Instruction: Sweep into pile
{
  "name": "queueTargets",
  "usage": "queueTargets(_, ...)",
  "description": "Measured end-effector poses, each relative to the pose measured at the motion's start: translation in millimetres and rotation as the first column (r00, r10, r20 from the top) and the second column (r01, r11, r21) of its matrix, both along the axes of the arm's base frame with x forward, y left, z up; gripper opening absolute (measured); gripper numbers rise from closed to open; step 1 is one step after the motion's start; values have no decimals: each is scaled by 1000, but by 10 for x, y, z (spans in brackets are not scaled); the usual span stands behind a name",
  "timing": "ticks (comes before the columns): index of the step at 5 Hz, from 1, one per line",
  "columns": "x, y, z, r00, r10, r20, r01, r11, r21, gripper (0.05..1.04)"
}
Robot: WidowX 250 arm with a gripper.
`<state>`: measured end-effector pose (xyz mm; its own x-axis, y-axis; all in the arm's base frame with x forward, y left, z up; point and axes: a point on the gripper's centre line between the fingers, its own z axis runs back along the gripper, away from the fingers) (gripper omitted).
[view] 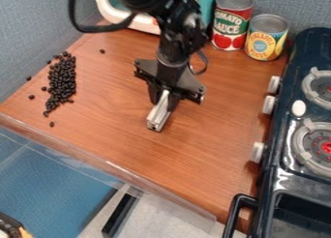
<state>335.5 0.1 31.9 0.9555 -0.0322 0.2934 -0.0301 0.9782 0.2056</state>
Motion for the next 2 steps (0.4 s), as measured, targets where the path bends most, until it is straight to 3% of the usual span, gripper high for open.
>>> queueTargets(1,57,-27,-39,1000,-27,-11,27,999,42,388)
queueTargets(2,34,-16,-47,998,-42,-46,44,998,54,704)
